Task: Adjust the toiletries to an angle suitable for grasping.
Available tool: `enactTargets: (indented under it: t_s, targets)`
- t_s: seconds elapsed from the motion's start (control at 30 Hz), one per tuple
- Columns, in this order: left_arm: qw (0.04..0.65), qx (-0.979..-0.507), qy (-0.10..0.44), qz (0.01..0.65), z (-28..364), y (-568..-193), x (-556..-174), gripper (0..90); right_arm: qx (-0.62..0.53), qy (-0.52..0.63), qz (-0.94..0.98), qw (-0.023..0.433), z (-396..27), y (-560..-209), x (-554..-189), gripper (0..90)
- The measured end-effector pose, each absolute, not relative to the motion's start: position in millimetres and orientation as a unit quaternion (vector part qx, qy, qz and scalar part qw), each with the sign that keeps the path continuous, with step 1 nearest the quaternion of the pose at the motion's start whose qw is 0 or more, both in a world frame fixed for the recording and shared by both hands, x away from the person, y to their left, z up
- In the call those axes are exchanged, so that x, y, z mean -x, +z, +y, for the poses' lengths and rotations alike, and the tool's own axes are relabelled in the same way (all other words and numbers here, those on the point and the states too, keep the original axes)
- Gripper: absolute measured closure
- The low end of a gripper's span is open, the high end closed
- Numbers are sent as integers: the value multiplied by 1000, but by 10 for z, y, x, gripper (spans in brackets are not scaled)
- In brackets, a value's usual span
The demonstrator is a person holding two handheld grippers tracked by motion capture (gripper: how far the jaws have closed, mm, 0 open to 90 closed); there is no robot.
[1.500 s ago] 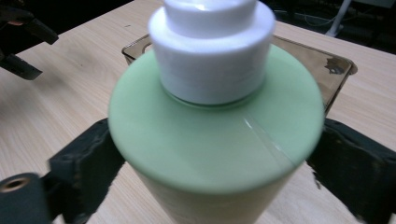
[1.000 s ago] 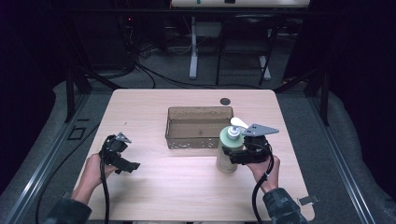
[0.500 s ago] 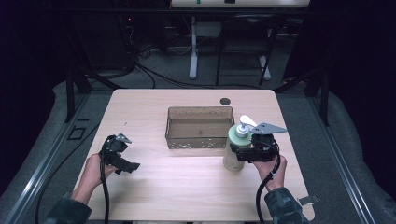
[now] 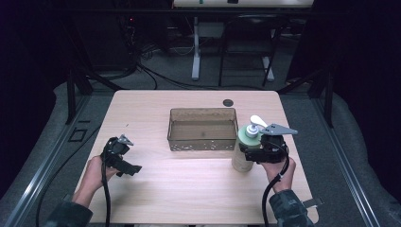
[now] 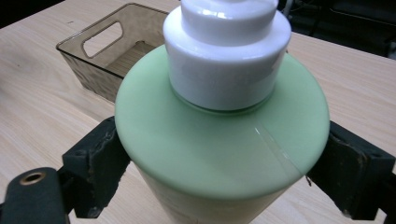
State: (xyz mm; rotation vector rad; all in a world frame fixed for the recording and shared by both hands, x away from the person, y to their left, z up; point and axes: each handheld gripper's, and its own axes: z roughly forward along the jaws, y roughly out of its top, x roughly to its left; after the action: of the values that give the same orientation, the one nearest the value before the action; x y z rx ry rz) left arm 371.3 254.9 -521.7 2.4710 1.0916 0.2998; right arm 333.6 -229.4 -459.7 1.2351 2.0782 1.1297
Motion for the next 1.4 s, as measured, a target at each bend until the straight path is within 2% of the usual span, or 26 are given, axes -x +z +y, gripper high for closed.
enactTargets:
  t_s: [1.13,1.23,1.4]
  targets:
    - [205,-893,107,387,2529,-5234,-3714,2,-464,398,752,246,-2437,-4579,-3430,111]
    - [205,-893,107,386,2529,-5231,-3714,1,-460,391,758,249,-2433,-4560,-3422,77]
    - [202,-895,106,384,2519,-5232,-3712,1,-465,388,764,221,-2489,-4452,-3414,37]
